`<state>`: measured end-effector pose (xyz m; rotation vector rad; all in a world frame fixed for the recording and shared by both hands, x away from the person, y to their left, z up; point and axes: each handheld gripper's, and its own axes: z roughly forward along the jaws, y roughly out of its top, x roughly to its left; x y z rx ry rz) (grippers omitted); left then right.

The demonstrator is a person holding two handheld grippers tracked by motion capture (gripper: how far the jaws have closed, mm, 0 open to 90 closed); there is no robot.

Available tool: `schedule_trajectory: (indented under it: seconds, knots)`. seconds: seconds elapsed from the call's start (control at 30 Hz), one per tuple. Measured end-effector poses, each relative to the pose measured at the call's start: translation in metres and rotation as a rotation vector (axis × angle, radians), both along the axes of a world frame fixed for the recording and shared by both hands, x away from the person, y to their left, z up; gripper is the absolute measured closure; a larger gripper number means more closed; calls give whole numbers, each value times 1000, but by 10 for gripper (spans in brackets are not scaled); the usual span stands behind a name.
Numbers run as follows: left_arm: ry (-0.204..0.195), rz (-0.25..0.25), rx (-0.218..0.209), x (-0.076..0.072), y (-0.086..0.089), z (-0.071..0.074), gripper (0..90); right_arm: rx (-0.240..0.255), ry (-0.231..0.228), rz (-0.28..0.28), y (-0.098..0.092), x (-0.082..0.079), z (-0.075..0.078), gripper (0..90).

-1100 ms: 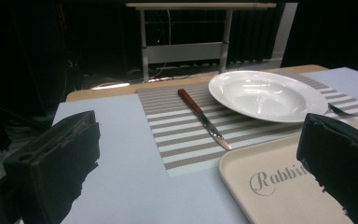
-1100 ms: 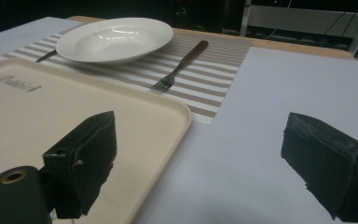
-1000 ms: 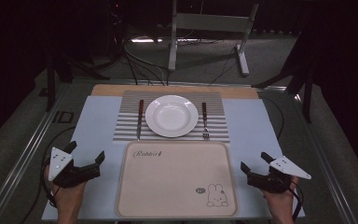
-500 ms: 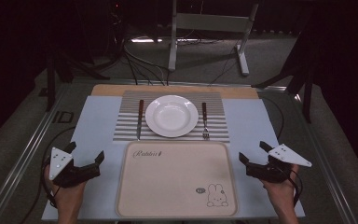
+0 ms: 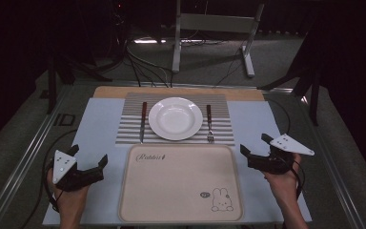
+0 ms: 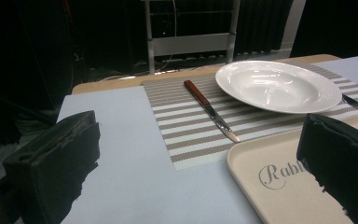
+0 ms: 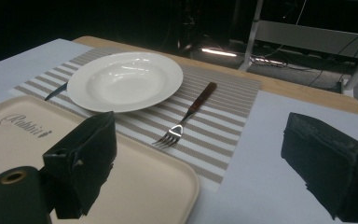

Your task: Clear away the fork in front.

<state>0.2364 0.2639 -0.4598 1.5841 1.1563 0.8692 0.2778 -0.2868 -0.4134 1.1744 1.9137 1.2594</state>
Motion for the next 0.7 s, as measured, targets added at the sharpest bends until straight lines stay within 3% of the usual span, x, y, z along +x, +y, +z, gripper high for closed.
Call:
schedule_trajectory:
  seconds: [0.7]
  knots:
    - [6,20,-2,1,2,-1,0,-9,37,-3,25,43,8,106]
